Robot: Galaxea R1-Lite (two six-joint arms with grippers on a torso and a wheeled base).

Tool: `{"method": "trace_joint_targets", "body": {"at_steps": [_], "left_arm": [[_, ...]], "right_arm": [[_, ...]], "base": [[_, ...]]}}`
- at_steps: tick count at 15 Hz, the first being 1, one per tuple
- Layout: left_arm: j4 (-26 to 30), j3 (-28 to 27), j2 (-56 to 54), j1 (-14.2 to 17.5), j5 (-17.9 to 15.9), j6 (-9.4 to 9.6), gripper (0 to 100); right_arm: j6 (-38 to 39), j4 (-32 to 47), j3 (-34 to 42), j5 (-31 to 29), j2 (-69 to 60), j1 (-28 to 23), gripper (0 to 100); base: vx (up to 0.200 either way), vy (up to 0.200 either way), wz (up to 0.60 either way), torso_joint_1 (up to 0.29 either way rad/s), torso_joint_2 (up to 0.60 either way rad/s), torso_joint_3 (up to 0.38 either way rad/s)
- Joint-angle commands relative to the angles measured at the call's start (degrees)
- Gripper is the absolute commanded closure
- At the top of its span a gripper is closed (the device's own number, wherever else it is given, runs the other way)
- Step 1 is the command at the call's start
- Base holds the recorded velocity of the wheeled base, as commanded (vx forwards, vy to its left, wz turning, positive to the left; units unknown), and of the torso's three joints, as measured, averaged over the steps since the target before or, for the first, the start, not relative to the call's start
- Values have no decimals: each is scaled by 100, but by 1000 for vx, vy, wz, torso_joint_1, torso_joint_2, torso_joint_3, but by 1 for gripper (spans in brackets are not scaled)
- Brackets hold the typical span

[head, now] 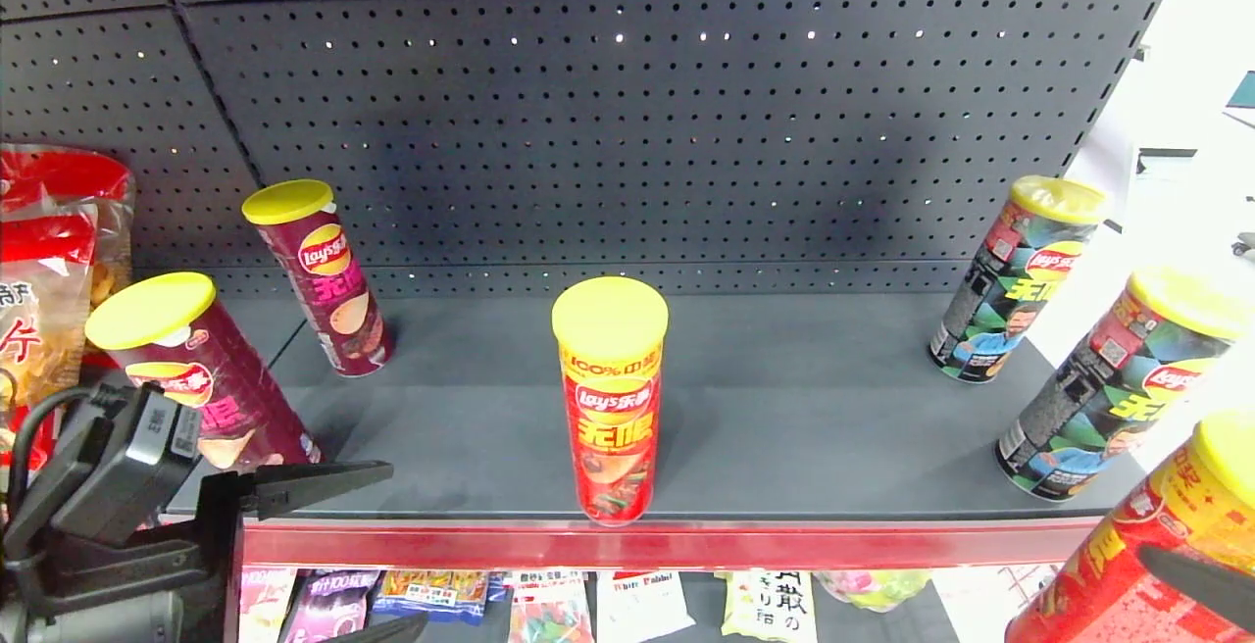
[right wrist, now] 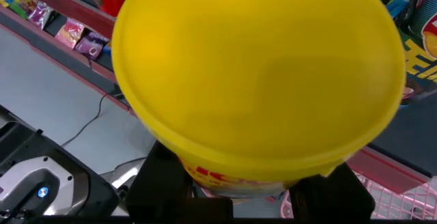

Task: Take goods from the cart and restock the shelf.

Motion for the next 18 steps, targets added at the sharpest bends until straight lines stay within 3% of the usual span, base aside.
{"method": "trace_joint_targets", "body": {"at_steps": [1,11,14,18], "left_arm": [[-3,13,-178,1,17,-1,0],[6,171,-538,-8,8,-9,0],[-3,144,-538,-8,8,-9,0],[-3,153,-547,-8,35,-9,0]], "right_arm": [[-3,1,26,-10,-10,5,100],[-21,1,-36,-10,183,14,100],[-21,-25,-273,-1,543,313,100],[-12,-1343,-572,-19,1897,814,100]], "base": [[0,0,0,0,0,0],[0,0,0,0,0,0],[0,0,0,0,0,0],[0,0,0,0,0,0]]}}
